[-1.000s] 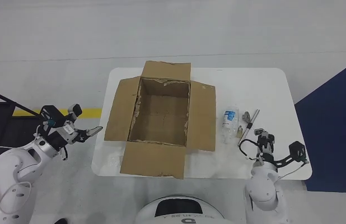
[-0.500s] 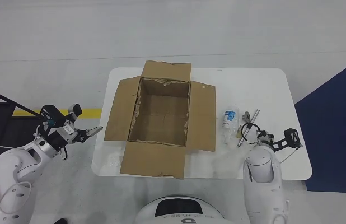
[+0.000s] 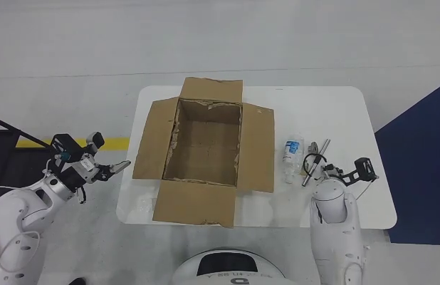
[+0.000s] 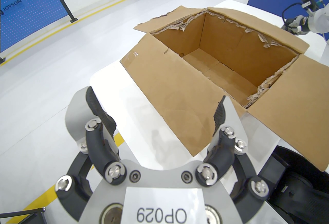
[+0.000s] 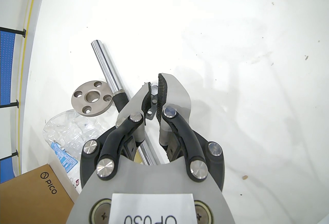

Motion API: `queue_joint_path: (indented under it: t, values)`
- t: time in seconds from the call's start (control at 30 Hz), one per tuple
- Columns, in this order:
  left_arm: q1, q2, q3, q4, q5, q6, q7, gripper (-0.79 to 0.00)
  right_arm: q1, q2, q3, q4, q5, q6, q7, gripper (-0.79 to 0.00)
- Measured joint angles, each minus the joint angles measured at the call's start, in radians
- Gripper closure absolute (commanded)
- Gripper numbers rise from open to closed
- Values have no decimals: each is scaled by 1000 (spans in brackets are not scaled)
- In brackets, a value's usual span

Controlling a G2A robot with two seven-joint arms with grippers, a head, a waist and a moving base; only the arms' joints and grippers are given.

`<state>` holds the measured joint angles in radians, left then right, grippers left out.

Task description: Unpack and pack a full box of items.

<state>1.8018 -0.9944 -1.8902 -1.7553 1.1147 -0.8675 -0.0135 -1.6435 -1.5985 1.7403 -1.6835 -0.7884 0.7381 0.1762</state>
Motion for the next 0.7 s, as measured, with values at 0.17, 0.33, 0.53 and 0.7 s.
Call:
queue_joint_path:
  t: [0.17, 0.33, 0.53, 0.7]
  values:
    - [0, 0, 0, 0, 0, 0, 0, -785, 1, 4, -6, 0, -14, 6, 20, -148]
    - [0, 0, 0, 0, 0, 0, 0, -785, -21, 4, -15, -29, -5, -12, 15, -302]
    - [0, 0, 0, 0, 0, 0, 0, -785, -43, 4, -28, -62, -3, -18, 0, -668]
    - [0, 0, 0, 0, 0, 0, 0, -785, -101, 0, -49, -149, 24, -64, -52, -785]
